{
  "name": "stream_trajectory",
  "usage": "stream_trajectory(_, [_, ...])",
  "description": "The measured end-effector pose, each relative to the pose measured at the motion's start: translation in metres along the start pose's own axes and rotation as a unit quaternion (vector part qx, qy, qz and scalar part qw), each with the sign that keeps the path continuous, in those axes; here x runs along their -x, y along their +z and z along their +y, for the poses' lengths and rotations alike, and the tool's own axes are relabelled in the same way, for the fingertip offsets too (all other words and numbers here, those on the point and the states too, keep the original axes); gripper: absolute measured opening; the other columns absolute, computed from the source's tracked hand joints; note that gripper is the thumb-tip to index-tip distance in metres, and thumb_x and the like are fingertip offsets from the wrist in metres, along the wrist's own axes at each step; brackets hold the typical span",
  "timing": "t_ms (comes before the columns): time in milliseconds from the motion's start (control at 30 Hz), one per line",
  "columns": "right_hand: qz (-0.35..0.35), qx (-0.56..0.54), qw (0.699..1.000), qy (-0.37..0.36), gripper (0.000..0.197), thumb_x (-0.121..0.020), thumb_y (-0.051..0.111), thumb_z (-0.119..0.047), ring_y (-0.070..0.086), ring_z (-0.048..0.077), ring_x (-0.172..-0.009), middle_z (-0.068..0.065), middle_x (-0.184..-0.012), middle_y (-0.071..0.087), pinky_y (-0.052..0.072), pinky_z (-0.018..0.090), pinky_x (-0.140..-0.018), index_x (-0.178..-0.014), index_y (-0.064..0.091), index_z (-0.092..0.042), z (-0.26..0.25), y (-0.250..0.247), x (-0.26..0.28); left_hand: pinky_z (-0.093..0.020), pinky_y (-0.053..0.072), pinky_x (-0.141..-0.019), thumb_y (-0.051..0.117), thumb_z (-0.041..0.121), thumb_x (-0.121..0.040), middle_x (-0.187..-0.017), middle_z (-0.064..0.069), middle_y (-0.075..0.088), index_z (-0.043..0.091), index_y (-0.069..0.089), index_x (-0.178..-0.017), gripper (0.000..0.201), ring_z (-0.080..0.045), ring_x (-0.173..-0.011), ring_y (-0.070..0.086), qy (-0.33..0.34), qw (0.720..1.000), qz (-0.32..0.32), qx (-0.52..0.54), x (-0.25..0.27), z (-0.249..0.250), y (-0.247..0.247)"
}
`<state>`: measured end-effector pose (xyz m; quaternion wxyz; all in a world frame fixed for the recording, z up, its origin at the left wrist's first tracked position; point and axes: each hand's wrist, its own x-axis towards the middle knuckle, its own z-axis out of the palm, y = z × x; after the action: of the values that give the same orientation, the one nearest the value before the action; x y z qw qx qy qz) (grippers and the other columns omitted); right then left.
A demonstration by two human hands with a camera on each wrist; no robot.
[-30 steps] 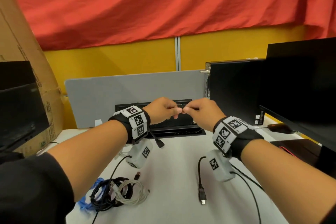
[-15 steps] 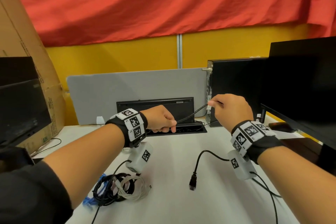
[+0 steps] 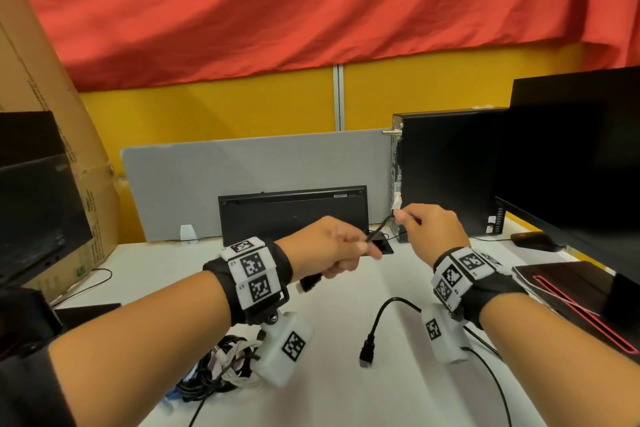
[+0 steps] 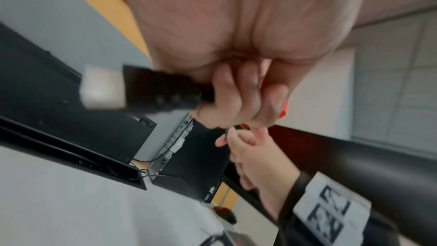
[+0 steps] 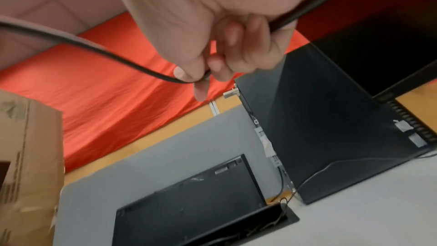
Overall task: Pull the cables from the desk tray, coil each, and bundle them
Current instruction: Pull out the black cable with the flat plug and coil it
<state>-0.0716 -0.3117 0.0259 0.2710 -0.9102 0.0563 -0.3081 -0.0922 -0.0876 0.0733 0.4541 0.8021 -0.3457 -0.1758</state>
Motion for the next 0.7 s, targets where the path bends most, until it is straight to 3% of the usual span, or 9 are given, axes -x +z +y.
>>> stream_trajectory(100, [-0.085, -0.014, 0.996, -0.010, 0.036, -0.101, 0.040, -0.040, 0.060, 0.020, -0.071, -0.004, -0.073, 0.061, 0.047, 0.031, -0.067, -0.079, 0.065, -0.027, -0.002, 0.008, 0.012, -0.019, 0.031, -0.051, 0.043, 0.000, -0.100, -0.063, -0.002, 0.050, 0.005, 0.060, -0.123, 0.029, -0.009, -0.052, 0.034, 0.045, 0.980, 0.044, 0.187, -0.002, 0.005, -0.005])
stream_trajectory(167, [-0.153, -0.025, 0.987, -0.037, 0.038, -0.102, 0.038, -0.037, 0.060, 0.019, -0.079, -0.002, -0.084, 0.064, 0.046, 0.031, -0.073, -0.083, 0.067, -0.022, -0.010, 0.014, 0.023, -0.022, 0.035, -0.059, 0.039, -0.008, -0.098, -0.076, -0.009, 0.060, -0.001, 0.046, -0.136, 0.039, -0.010, -0.055, 0.041, 0.065, 0.964, 0.081, 0.246, -0.003, 0.007, -0.007])
stream_trajectory(233, [-0.210, -0.017, 0.976, -0.064, 0.039, -0.103, 0.036, -0.036, 0.058, 0.014, -0.076, -0.003, -0.082, 0.062, 0.043, 0.029, -0.069, -0.083, 0.066, -0.020, -0.023, 0.018, 0.032, -0.024, 0.040, -0.066, 0.037, -0.012, -0.097, -0.095, -0.018, 0.066, -0.001, 0.039, -0.139, 0.043, -0.012, -0.059, 0.052, 0.079, 0.951, 0.110, 0.277, -0.004, 0.007, -0.006])
stream_trajectory(300, [-0.249, -0.021, 0.965, -0.084, 0.039, -0.102, 0.037, -0.037, 0.055, 0.010, -0.070, -0.008, -0.074, 0.058, 0.042, 0.028, -0.066, -0.079, 0.064, -0.022, -0.038, 0.018, 0.041, -0.026, 0.048, -0.074, 0.037, -0.015, -0.096, -0.114, -0.024, 0.065, 0.001, 0.038, -0.139, 0.046, -0.018, -0.073, 0.065, 0.082, 0.940, 0.134, 0.303, -0.006, 0.005, -0.004])
stream_trajectory(367, [-0.266, -0.017, 0.958, -0.108, 0.039, -0.101, 0.038, -0.039, 0.055, 0.009, -0.071, -0.009, -0.075, 0.059, 0.046, 0.030, -0.070, -0.078, 0.064, -0.022, -0.051, 0.014, 0.045, -0.030, 0.053, -0.089, 0.040, -0.017, -0.094, -0.122, -0.024, 0.064, 0.003, 0.037, -0.140, 0.050, -0.026, -0.096, 0.069, 0.077, 0.937, 0.164, 0.300, -0.011, 0.002, -0.003])
stream_trajectory(433, [-0.271, -0.004, 0.953, -0.131, 0.038, -0.100, 0.040, -0.038, 0.055, 0.007, -0.071, -0.012, -0.074, 0.058, 0.046, 0.030, -0.071, -0.079, 0.064, -0.020, -0.060, 0.005, 0.047, -0.036, 0.050, -0.100, 0.044, -0.016, -0.092, -0.120, -0.021, 0.066, 0.003, 0.037, -0.143, 0.054, -0.027, -0.109, 0.066, 0.067, 0.941, 0.192, 0.271, -0.013, -0.003, -0.005])
stream_trajectory(567, [-0.291, 0.010, 0.941, -0.172, 0.029, -0.096, 0.049, -0.032, 0.052, 0.005, -0.059, -0.012, -0.064, 0.057, 0.040, 0.023, -0.058, -0.078, 0.067, -0.019, -0.070, -0.017, 0.044, -0.037, 0.043, -0.106, 0.047, -0.014, -0.092, -0.113, -0.010, 0.072, 0.004, 0.039, -0.143, 0.055, -0.016, -0.110, 0.066, 0.033, 0.965, 0.189, 0.180, -0.009, -0.008, -0.006])
stream_trajectory(700, [-0.237, -0.054, 0.952, -0.184, 0.029, -0.092, 0.059, -0.031, 0.047, 0.003, -0.047, -0.016, -0.049, 0.054, 0.038, 0.018, -0.049, -0.068, 0.067, -0.018, -0.073, -0.044, 0.030, -0.046, 0.045, -0.104, 0.043, -0.017, -0.090, -0.099, -0.021, 0.071, 0.000, 0.048, -0.137, 0.050, -0.033, -0.102, 0.069, 0.012, 0.980, 0.133, 0.151, -0.001, -0.007, -0.001])
